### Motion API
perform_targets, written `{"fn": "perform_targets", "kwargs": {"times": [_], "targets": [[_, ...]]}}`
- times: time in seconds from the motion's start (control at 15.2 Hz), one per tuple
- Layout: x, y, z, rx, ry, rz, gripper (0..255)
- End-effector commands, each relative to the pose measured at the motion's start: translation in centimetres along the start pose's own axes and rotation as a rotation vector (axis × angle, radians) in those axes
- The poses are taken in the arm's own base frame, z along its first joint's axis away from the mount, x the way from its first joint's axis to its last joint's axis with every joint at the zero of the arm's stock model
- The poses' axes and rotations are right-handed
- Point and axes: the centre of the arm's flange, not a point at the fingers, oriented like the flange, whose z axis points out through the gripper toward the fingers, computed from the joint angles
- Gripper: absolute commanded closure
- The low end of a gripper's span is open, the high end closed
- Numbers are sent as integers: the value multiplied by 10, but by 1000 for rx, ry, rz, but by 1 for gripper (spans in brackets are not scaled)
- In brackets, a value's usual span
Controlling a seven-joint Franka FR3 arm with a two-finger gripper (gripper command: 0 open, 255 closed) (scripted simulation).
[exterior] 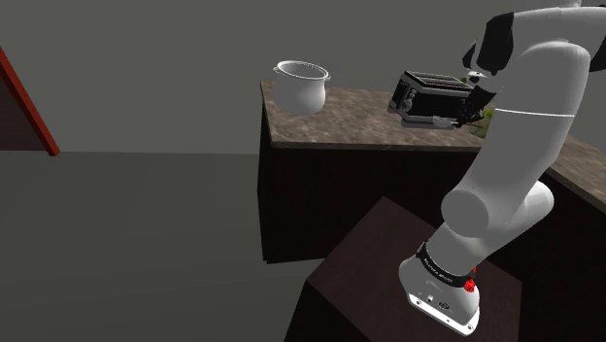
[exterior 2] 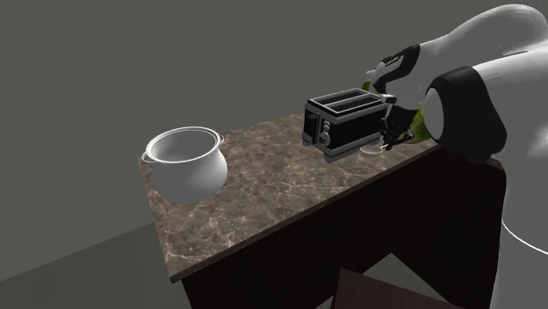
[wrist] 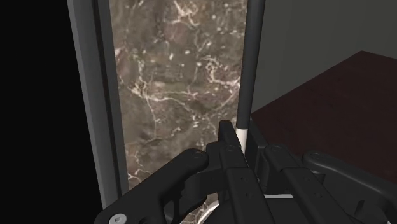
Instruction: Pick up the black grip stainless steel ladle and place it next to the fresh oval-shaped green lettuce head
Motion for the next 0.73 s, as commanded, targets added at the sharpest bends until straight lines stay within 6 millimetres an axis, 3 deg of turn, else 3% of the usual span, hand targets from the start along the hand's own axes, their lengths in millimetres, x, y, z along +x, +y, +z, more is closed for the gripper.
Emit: {"fn": "perform_targets", "kwargs": {"times": [0.0,0.66], "targets": [[-1,0,10,0,0,0,255],[-2,-6,63,0,0,0,255]]}}
